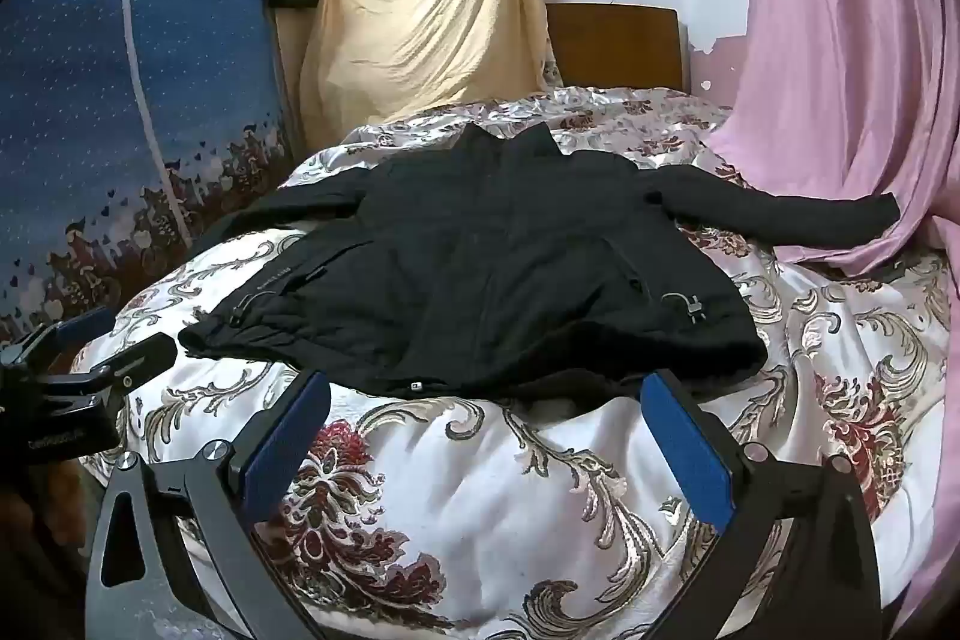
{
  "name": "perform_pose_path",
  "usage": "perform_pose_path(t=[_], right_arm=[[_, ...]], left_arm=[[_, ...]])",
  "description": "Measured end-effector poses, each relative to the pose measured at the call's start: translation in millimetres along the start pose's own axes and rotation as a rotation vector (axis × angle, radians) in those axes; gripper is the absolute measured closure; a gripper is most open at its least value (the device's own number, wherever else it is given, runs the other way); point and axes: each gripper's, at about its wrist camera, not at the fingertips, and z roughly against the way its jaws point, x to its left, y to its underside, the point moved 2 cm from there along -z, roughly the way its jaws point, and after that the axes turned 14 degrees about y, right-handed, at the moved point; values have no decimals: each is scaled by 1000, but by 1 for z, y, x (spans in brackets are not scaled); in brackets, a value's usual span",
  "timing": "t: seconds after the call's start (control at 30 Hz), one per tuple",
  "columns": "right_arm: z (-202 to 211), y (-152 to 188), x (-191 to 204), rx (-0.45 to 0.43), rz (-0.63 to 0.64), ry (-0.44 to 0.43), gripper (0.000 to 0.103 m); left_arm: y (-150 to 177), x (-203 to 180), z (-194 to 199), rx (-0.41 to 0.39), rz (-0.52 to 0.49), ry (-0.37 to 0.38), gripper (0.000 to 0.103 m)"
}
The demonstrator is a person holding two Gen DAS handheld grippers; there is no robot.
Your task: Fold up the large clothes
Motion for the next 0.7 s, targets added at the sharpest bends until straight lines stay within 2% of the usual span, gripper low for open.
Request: perform_pose_path(t=[0.7], right_arm=[[-2,2,-1,8,-3,-4,1]], left_arm=[[0,0,0,-5,-4,-3,0]])
